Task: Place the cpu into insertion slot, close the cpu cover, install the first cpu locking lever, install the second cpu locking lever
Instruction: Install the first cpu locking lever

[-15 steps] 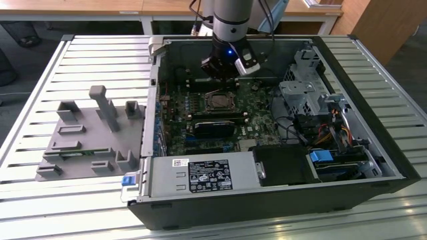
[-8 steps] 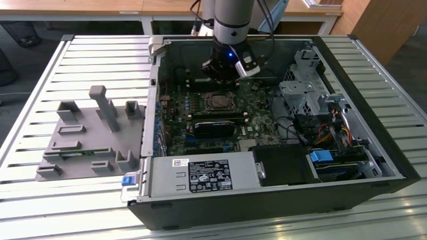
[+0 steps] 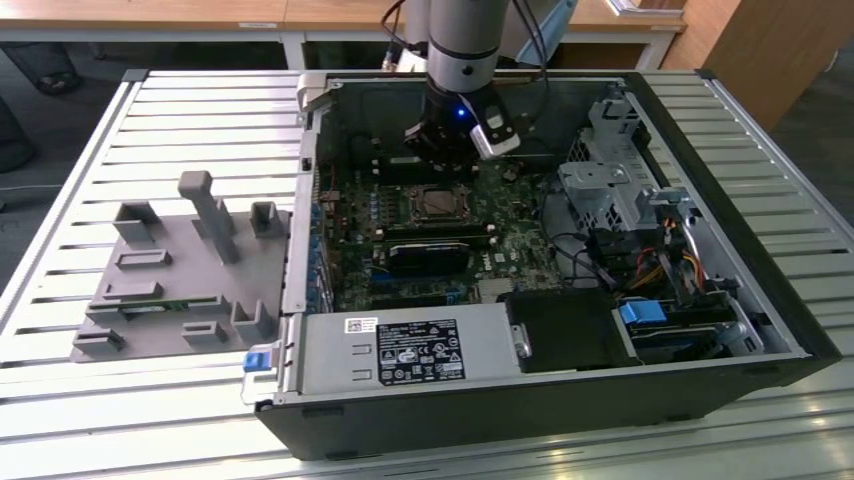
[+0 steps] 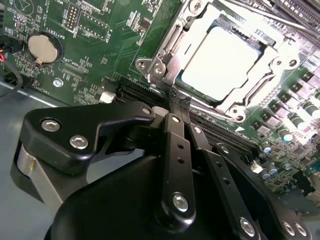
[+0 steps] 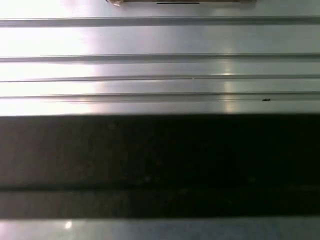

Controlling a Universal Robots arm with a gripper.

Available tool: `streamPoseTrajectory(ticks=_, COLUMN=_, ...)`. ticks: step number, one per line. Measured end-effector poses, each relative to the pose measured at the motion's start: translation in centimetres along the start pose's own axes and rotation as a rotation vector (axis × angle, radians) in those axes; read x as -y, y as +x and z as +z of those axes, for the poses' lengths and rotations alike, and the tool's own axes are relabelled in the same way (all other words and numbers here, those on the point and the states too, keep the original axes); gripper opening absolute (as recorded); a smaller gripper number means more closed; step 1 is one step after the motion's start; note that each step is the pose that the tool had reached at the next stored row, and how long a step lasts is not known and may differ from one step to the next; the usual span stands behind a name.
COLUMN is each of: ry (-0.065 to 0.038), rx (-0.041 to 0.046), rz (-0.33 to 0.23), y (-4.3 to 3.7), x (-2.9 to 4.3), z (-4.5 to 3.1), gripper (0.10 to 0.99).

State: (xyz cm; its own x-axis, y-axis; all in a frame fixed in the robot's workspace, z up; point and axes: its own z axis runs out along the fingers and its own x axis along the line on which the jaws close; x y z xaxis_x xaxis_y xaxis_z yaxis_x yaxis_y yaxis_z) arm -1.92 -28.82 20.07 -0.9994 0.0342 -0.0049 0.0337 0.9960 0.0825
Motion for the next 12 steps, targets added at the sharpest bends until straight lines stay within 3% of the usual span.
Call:
streamPoseTrajectory(ticks=6, ry=0.02, rx=0.0002, rz=0.0, y=-0.07, x=-0.14, z=0.28, gripper=0.106)
streamPoseTrajectory(ticks=12, ry=0.023, rx=0.0007, rz=0.0, y=-0.12, x=-0.22, z=0.35, gripper=0.106)
